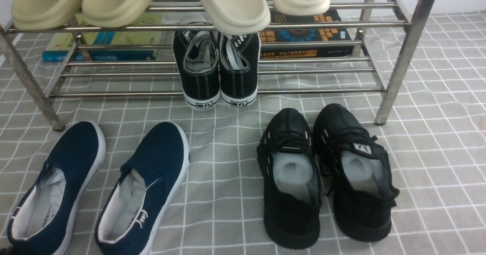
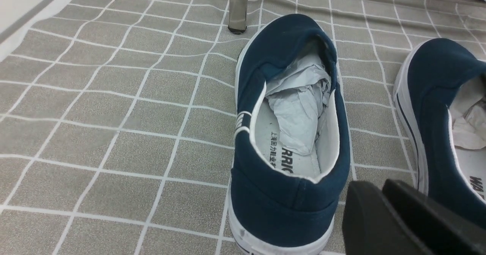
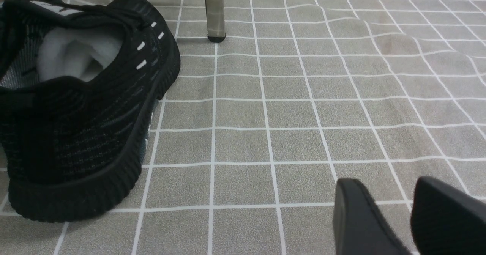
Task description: Take the shoes off the shelf with your hand from the grey coffee tablecloth.
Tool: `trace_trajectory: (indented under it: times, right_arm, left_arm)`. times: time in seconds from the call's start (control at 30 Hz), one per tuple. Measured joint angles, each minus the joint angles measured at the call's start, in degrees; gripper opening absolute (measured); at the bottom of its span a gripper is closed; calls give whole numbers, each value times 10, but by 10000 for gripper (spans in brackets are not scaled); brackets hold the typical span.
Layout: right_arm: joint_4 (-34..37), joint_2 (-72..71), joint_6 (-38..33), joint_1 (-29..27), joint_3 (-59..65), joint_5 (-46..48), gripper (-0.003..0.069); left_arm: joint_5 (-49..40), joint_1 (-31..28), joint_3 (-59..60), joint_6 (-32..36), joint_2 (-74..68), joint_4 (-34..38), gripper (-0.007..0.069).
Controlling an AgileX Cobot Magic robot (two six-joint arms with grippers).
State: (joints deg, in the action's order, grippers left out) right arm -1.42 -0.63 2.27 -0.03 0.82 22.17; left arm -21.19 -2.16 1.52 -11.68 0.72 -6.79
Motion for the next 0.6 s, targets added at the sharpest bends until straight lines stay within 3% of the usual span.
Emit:
trace_trajectory:
  times: [0.6]
  right_arm:
    - [0, 0, 0, 0, 0, 0, 239]
  left_arm:
    - [0, 0, 0, 0, 0, 0, 92]
